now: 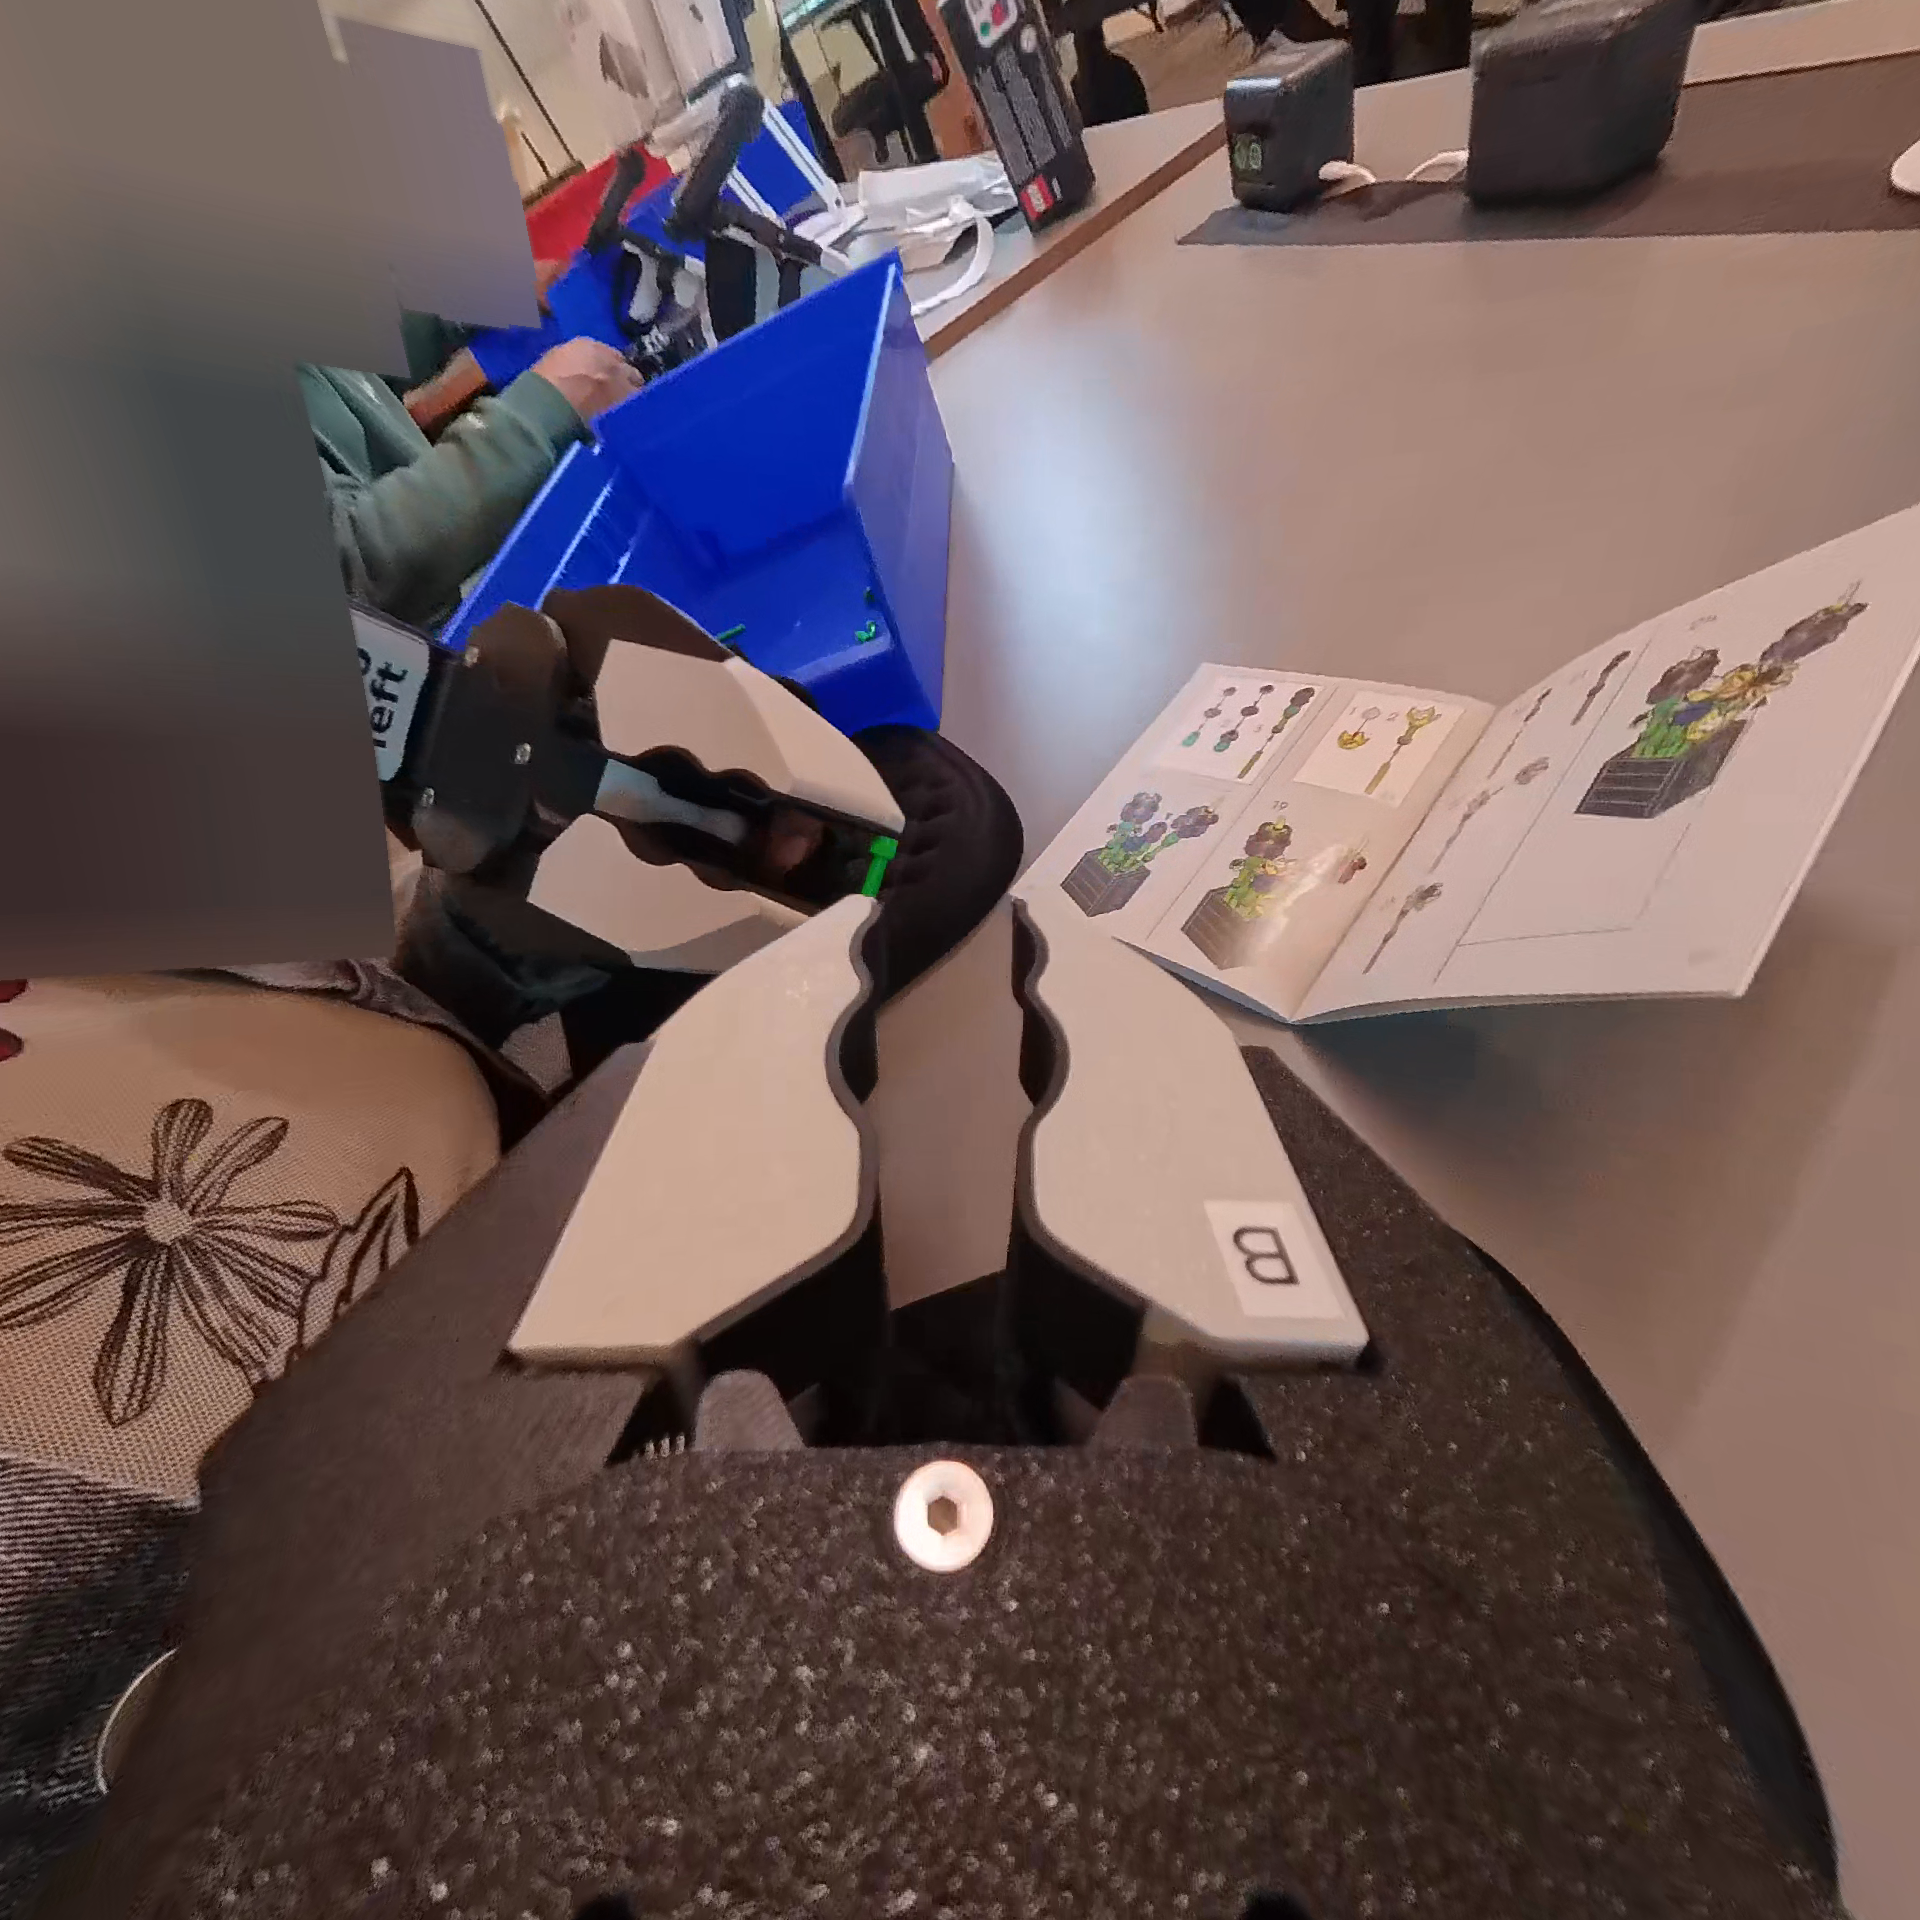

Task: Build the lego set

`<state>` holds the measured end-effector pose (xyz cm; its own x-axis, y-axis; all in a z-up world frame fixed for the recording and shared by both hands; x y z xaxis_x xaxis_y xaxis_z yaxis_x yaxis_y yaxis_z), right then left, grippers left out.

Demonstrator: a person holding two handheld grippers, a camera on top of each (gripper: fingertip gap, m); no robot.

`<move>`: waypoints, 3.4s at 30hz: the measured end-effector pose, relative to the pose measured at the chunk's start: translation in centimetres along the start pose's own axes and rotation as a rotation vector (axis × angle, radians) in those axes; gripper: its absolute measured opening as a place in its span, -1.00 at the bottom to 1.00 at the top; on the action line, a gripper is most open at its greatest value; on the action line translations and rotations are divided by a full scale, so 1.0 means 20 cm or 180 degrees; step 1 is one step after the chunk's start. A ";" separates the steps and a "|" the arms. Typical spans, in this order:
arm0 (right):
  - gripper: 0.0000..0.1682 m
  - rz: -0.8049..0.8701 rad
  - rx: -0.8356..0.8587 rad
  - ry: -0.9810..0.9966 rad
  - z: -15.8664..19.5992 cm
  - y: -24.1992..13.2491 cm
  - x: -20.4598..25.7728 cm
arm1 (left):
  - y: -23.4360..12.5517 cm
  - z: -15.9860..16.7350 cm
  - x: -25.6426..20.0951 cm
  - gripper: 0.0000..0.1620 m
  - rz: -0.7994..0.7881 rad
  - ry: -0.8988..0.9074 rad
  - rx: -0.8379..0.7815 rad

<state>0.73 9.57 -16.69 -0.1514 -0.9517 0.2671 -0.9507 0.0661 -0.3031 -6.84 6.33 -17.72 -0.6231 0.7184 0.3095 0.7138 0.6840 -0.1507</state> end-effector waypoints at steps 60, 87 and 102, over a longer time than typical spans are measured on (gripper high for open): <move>-0.79 0.0811 0.0215 -0.0377 0.02 -0.37 -0.11 | -0.11 -0.08 0.11 -0.77 -0.0122 -0.0607 -0.0272; -0.78 0.0839 0.0154 -0.0259 0.07 -0.39 -0.15 | -0.67 0.19 0.56 -0.76 -0.2353 -0.1323 0.1993; -0.73 0.0897 0.0270 -0.0298 0.09 -0.40 -0.16 | -0.70 0.38 0.52 -0.55 -0.2144 -0.1500 0.2822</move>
<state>9.30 11.56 -16.71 -0.3764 -0.9232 0.0775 -0.8483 0.3098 -0.4295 -25.73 5.09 -19.48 -0.9728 0.0338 0.2290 -0.1513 0.6558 -0.7396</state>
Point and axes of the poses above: each gripper's, where its closed fingertips meet, y out along the fingers, z out of its underside, x = y × z across the jaws, the point moved 4 cm from there along -y, back along the fingers, and after that the axes turned 8 degrees about -y, right-handed, at the moved point
